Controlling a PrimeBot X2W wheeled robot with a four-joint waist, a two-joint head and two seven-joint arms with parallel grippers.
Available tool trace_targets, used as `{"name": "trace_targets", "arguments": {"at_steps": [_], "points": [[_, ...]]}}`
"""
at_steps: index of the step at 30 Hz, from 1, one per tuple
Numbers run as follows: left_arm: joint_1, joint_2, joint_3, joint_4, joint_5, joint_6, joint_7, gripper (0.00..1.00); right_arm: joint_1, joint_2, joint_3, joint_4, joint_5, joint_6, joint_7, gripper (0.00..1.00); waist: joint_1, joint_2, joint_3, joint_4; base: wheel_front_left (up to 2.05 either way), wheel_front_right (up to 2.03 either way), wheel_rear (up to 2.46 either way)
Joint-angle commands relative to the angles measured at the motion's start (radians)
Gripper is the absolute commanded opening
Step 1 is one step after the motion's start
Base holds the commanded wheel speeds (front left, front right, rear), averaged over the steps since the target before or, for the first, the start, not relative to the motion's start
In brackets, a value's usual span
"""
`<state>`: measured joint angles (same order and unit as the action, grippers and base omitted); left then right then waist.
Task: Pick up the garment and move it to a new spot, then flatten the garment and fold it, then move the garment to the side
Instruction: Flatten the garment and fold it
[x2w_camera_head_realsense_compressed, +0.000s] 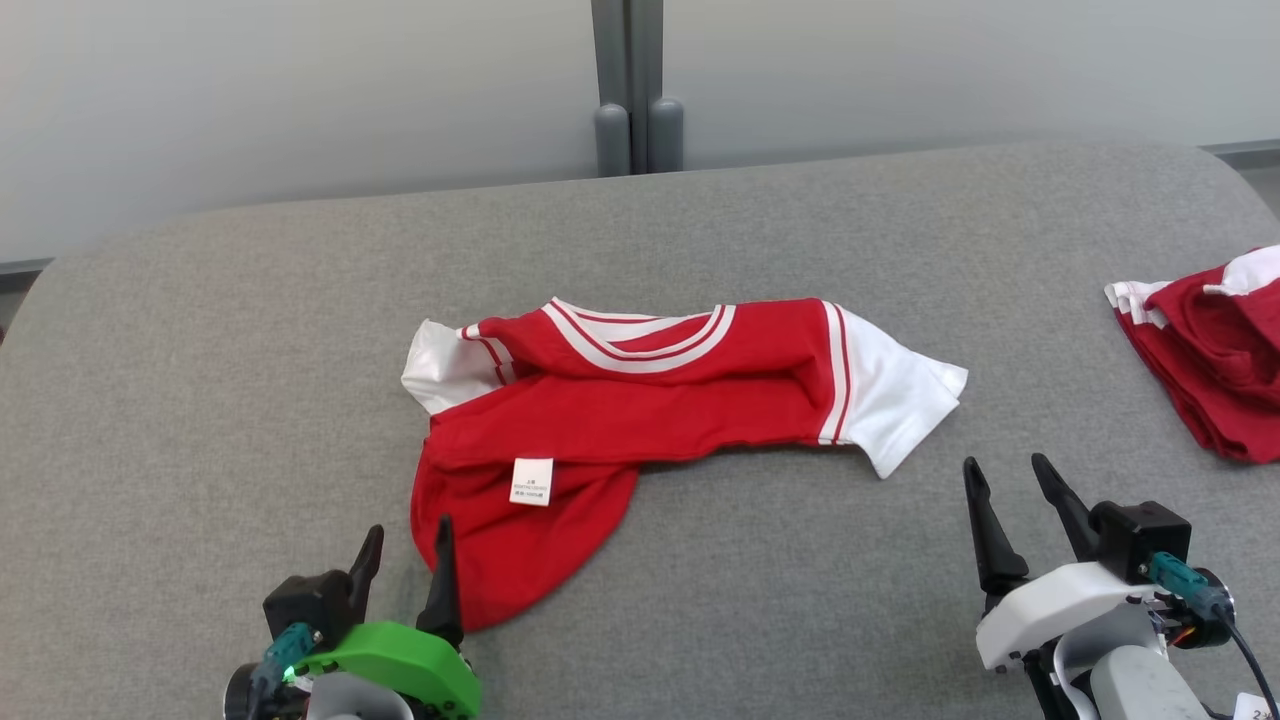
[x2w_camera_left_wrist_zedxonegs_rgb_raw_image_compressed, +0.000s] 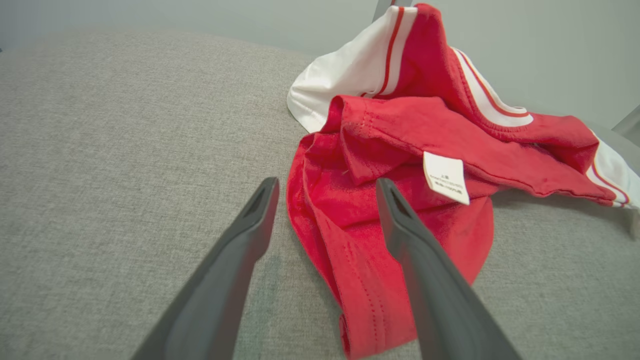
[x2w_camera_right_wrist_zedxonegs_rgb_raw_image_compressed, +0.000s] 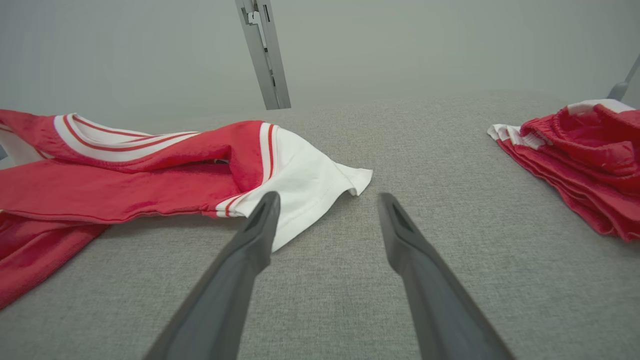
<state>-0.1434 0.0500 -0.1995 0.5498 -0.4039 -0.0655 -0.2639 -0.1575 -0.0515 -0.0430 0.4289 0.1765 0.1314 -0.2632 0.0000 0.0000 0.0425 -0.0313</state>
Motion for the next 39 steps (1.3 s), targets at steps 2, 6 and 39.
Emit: {"name": "trace_targets", "arguments": {"at_steps": [2, 6, 39], "points": [[0.009, 0.003, 0.001, -0.015, -0.004, 0.008, 0.0, 1.0, 0.004, -0.002, 0.003, -0.001, 0.005, -0.002, -0.002, 1.0, 0.0, 0.0, 0.004, 0.0, 0.0, 0.0, 0.0], [-0.037, 0.003, 0.006, -0.029, -0.005, -0.004, 0.0, 1.0, -0.007, -0.002, 0.008, -0.006, 0.003, -0.002, -0.002, 1.0, 0.0, 0.0, 0.022, -0.007, 0.0, 0.0, 0.0], [-0.099, 0.003, 0.114, -0.085, 0.004, -0.065, 0.0, 0.0, -0.018, -0.001, 0.028, 0.001, 0.011, -0.002, -0.002, 1.0, 0.0, 0.0, 0.022, -0.03, 0.0, 0.0, 0.0]]}}
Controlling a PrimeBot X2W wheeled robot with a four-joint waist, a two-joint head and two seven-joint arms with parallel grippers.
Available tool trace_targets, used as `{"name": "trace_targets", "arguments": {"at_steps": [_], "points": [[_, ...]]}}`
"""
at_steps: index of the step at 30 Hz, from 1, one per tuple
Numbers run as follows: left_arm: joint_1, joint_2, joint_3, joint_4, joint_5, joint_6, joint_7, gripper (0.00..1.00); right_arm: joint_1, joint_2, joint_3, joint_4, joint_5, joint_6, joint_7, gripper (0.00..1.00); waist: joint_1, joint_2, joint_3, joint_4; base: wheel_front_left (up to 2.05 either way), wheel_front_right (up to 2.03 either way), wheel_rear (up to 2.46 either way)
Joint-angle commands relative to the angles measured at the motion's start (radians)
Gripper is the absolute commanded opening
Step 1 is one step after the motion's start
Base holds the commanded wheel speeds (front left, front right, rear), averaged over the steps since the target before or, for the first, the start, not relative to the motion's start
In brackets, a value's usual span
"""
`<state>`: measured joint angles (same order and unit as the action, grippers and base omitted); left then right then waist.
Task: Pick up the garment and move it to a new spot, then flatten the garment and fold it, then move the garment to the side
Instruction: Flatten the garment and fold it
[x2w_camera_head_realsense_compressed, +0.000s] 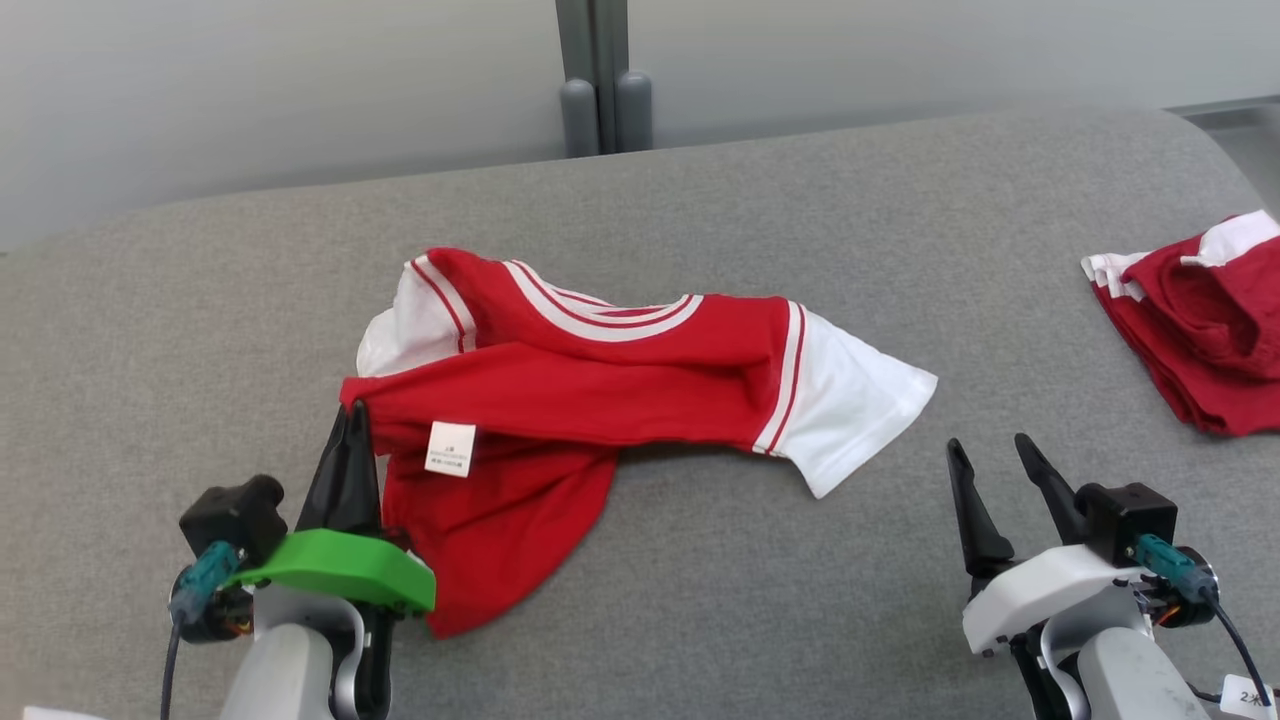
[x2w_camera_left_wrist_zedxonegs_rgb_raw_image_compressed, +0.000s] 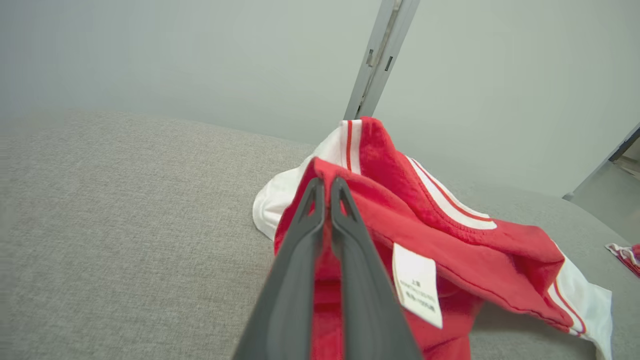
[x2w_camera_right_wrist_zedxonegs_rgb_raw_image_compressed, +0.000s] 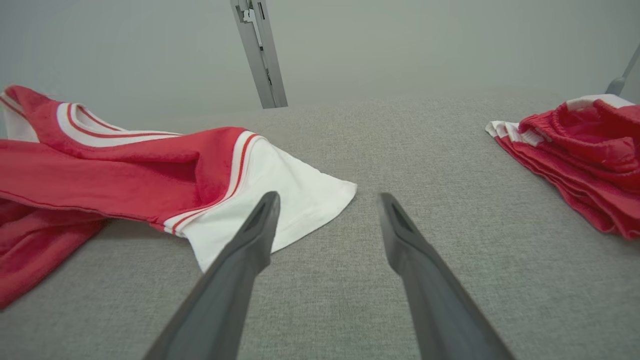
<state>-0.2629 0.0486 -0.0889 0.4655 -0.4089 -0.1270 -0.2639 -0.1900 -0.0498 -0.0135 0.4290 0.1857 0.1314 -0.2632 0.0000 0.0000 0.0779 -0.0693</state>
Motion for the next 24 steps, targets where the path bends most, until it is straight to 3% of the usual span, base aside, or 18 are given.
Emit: {"name": "trace_targets", "arguments": {"at_steps": [1, 8, 9, 10, 11, 18, 24], "points": [[0.037, 0.005, 0.007, -0.022, 0.016, -0.004, 0.0, 0.0, 0.019, -0.003, -0.001, 0.001, 0.005, -0.002, -0.002, 1.0, 0.0, 0.0, -0.019, 0.011, 0.0, 0.0, 0.0], [0.172, 0.005, 0.038, -0.026, 0.037, 0.045, 0.0, 0.0, 0.04, -0.003, 0.017, 0.007, 0.021, -0.002, -0.002, 1.0, 0.0, 0.0, -0.048, 0.011, 0.0, 0.0, 0.0], [0.193, 0.005, 0.034, -0.009, 0.038, 0.056, 0.0, 0.17, 0.042, -0.003, 0.018, 0.005, 0.025, -0.002, -0.002, 1.0, 0.0, 0.0, -0.049, 0.013, 0.0, 0.0, 0.0], [0.203, 0.005, 0.033, 0.003, 0.042, 0.068, 0.0, 0.91, 0.042, -0.003, 0.022, 0.004, 0.023, -0.002, -0.002, 1.0, 0.0, 0.0, -0.051, 0.014, 0.0, 0.0, 0.0], [0.201, 0.006, 0.041, -0.001, 0.048, 0.085, 0.0, 1.0, 0.042, -0.003, 0.025, 0.003, 0.018, -0.002, -0.002, 1.0, 0.0, 0.0, -0.05, 0.015, 0.0, 0.0, 0.0], [0.206, 0.006, 0.069, -0.071, 0.12, 0.12, 0.0, 1.0, 0.042, -0.003, 0.007, -0.023, 0.003, -0.002, -0.002, 1.0, 0.0, 0.0, -0.049, 0.021, 0.0, 0.0, 0.0], [0.228, 0.005, 0.061, -0.084, 0.138, 0.113, 0.0, 1.0, 0.053, -0.003, 0.004, -0.041, 0.001, -0.002, -0.002, 1.0, 0.0, 0.0, -0.055, 0.023, 0.0, 0.0, 0.0]]}}
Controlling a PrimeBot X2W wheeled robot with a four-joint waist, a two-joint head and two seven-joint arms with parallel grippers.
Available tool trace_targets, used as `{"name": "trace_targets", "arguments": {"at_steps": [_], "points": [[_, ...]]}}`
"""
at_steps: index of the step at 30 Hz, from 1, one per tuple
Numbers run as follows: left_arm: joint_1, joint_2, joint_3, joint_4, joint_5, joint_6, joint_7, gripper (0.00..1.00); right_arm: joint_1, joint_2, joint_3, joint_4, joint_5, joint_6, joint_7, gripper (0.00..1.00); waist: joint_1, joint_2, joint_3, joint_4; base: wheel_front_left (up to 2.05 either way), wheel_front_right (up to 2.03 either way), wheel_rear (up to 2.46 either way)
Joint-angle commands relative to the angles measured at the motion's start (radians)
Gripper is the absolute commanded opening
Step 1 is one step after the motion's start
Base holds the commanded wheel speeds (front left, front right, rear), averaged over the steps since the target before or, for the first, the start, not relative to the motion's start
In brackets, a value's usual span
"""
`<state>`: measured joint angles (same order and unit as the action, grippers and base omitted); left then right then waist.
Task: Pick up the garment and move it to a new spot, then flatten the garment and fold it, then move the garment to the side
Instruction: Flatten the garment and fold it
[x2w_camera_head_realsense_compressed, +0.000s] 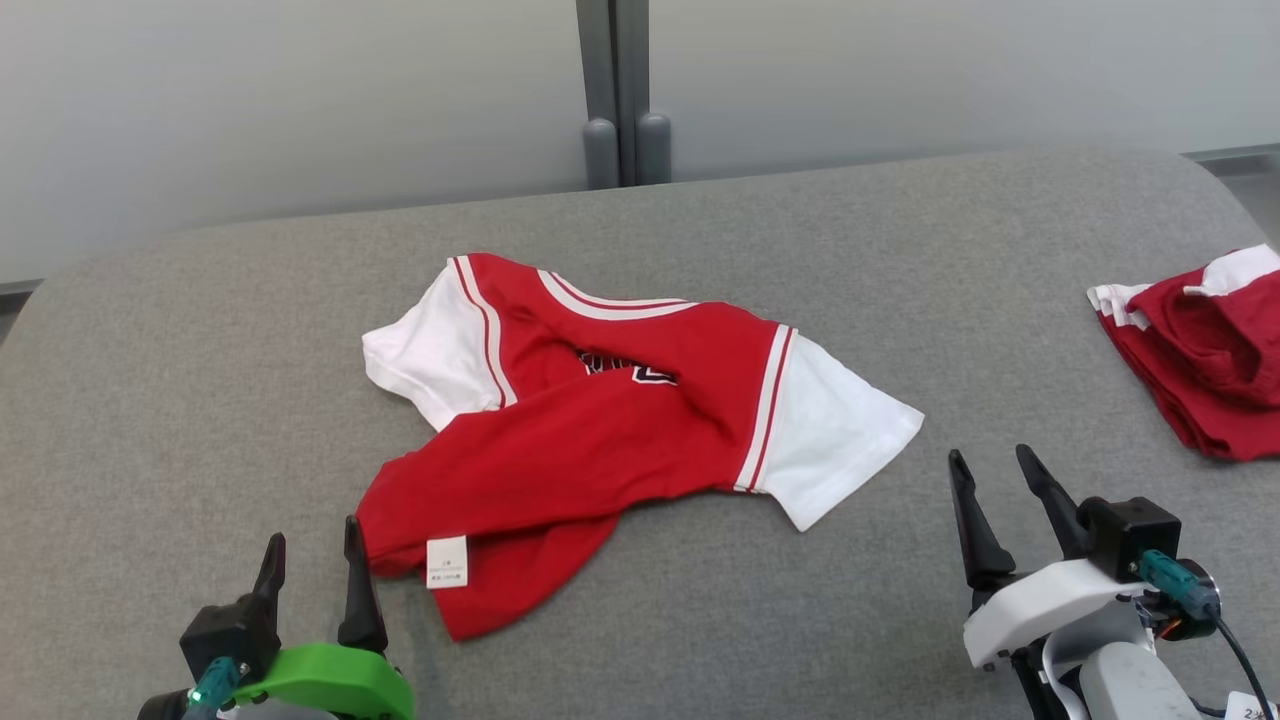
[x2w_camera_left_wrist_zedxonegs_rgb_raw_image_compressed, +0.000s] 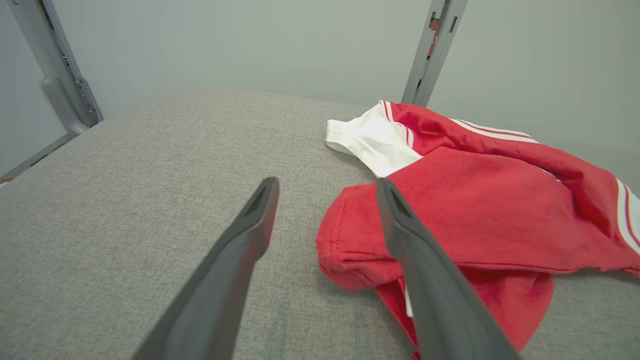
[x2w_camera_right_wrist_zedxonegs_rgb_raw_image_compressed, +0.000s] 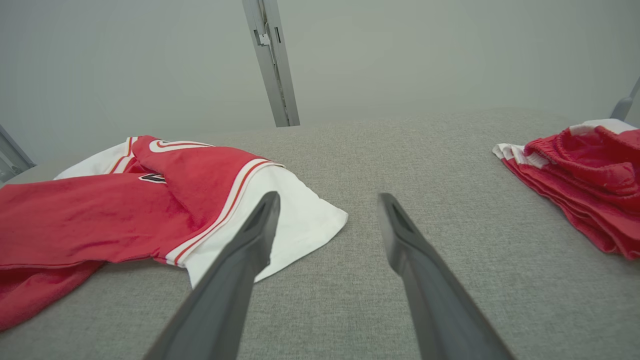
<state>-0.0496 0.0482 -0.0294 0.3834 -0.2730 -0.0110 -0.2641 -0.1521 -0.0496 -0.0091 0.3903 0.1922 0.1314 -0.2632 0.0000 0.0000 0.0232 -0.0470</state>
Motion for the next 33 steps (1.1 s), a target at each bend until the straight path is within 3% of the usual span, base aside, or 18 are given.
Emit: {"name": "trace_targets", "arguments": {"at_steps": [1, 7, 17, 24, 33], "points": [[0.017, 0.005, -0.003, 0.003, -0.005, -0.008, 0.0, 1.0, 0.017, -0.003, 0.003, -0.001, -0.005, -0.002, -0.002, 1.0, 0.0, 0.0, 0.0, 0.002, 0.0, 0.0, 0.0], [-0.023, 0.005, -0.024, 0.054, -0.035, -0.031, 0.0, 1.0, -0.001, -0.003, 0.012, 0.009, -0.01, -0.002, -0.002, 1.0, 0.0, 0.0, 0.037, 0.012, 0.0, 0.0, 0.0], [-0.169, 0.005, -0.028, 0.207, -0.064, -0.03, 0.0, 1.0, -0.091, -0.003, 0.03, 0.014, -0.019, -0.002, -0.002, 1.0, 0.0, 0.0, 0.169, 0.017, 0.0, 0.0, 0.0], [-0.182, 0.005, -0.075, 0.261, -0.065, -0.033, 0.0, 1.0, -0.108, -0.003, 0.024, 0.025, -0.022, -0.002, -0.002, 1.0, 0.0, 0.0, 0.182, 0.017, 0.0, 0.0, 0.0], [-0.158, 0.006, -0.109, 0.231, -0.094, -0.034, 0.0, 1.0, -0.114, -0.003, 0.013, 0.037, -0.027, -0.002, -0.002, 1.0, 0.0, 0.0, 0.177, 0.025, 0.0, 0.0, 0.0]]}}
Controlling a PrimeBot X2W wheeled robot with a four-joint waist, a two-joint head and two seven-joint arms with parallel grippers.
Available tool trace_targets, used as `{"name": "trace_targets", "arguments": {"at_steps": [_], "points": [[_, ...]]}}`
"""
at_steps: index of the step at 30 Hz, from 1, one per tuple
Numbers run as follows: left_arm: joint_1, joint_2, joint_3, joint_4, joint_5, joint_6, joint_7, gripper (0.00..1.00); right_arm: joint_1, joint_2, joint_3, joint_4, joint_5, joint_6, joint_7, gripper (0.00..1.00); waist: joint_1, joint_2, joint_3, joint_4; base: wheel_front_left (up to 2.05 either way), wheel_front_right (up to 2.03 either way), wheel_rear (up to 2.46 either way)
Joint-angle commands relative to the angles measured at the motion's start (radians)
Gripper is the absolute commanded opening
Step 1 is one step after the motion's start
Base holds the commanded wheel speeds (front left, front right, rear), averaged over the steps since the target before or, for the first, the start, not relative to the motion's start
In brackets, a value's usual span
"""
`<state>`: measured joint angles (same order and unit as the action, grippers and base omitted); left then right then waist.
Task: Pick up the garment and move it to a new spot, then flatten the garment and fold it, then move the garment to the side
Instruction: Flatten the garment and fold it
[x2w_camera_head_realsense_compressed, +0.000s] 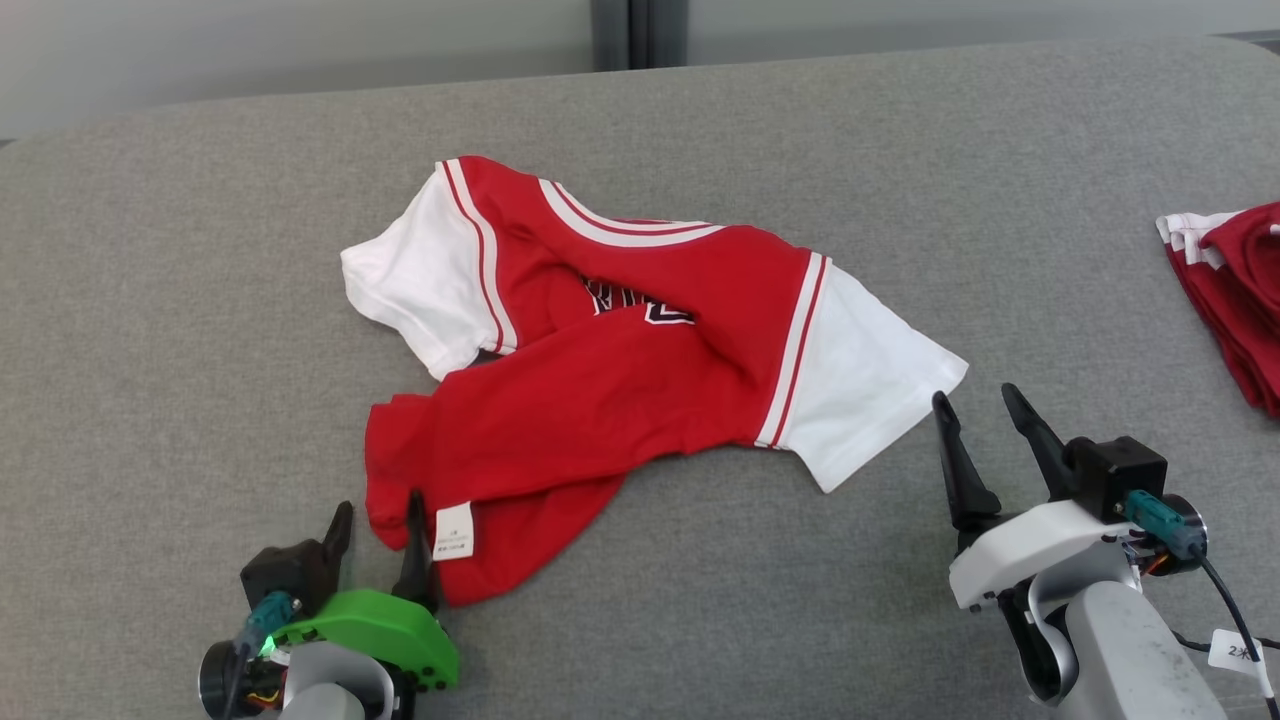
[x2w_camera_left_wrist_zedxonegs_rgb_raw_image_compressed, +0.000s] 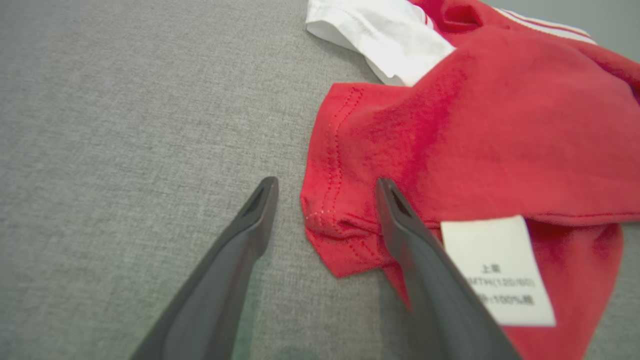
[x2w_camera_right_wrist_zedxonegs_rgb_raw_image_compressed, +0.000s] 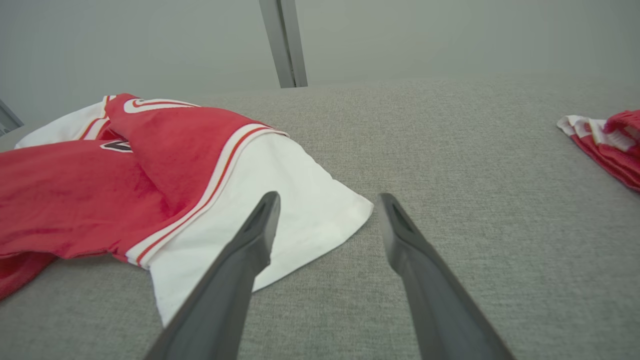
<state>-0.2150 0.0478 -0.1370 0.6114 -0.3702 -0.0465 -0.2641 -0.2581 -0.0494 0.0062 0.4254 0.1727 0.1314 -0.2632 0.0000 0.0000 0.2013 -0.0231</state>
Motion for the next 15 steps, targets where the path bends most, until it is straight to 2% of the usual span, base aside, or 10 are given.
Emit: {"name": "trace_targets", "arguments": {"at_steps": [1, 7, 8, 10, 11, 15], "points": [[0.007, 0.006, -0.007, 0.01, 0.009, 0.004, 0.0, 1.0, -0.008, -0.003, -0.002, 0.003, -0.007, -0.002, -0.002, 1.0, 0.0, 0.0, -0.001, 0.001, 0.0, 0.0, 0.0], [-0.024, 0.006, -0.022, 0.066, 0.03, 0.019, 0.001, 1.0, -0.014, -0.003, -0.001, 0.011, -0.01, -0.002, -0.002, 1.0, 0.0, 0.0, 0.004, -0.001, 0.0, 0.0, 0.0], [-0.027, 0.006, -0.023, 0.074, 0.03, 0.021, 0.001, 0.88, -0.016, -0.003, -0.002, 0.015, -0.013, -0.002, -0.002, 1.0, 0.0, 0.0, 0.006, -0.002, 0.0, 0.0, 0.0], [-0.033, 0.006, -0.023, 0.082, 0.025, 0.021, 0.001, 0.05, -0.022, -0.003, -0.004, 0.021, -0.017, -0.002, -0.002, 1.0, 0.0, 0.0, 0.011, -0.003, 0.0, 0.0, 0.0], [-0.036, 0.006, -0.022, 0.081, 0.02, 0.021, 0.001, 0.0, -0.024, -0.003, -0.007, 0.024, -0.018, -0.002, -0.002, 1.0, 0.0, 0.0, 0.012, -0.003, 0.0, 0.0, 0.0], [-0.039, 0.005, -0.017, 0.07, 0.001, 0.021, 0.001, 0.0, -0.034, -0.003, -0.015, 0.037, -0.024, -0.002, -0.002, 1.0, 0.0, 0.0, 0.015, 0.002, 0.0, 0.0, 0.0]]}}
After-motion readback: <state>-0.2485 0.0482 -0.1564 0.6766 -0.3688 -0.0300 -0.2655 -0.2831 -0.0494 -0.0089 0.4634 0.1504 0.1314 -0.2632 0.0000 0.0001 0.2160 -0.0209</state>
